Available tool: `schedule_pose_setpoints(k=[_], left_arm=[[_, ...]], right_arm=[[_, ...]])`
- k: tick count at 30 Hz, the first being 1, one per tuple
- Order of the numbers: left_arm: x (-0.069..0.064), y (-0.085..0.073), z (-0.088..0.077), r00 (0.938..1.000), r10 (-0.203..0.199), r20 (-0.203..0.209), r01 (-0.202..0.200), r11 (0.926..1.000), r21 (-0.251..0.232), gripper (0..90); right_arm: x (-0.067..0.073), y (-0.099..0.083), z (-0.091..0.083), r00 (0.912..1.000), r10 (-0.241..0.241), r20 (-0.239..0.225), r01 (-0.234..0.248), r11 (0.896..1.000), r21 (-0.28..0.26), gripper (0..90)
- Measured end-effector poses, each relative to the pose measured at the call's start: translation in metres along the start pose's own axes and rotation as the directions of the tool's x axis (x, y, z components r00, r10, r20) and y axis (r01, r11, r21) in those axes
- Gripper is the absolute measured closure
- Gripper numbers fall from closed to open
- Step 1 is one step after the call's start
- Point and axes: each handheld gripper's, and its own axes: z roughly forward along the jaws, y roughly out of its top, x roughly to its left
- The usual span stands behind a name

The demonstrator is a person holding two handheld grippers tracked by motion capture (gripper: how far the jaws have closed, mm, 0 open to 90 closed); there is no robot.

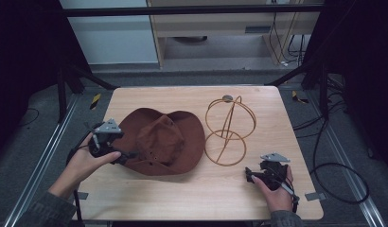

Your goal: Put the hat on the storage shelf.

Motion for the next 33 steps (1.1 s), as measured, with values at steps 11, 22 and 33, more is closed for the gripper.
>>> schedule_pose_setpoints(k=[11,22,33], left_arm=[[0.011,0.035,0.022,0.9997,0.019,0.017,-0.019,0.9991,0.037,4.1],[0.018,0.054,0.029,0.9998,0.008,-0.016,-0.007,0.9986,0.052,4.8],[0.012,0.073,0.051,0.999,0.039,-0.02,-0.036,0.9925,0.117,8.3]], right_arm=[[0.0,0.0,0.0,1.0,0.0,0.0,0.0,1.0,0.0,0.4],[0.0,0.0,0.0,1.0,-0.002,0.001,0.002,1.0,-0.001,0.4],[0.0,0.0,0.0,1.0,0.0,0.0,0.0,1.0,0.0,0.4]])
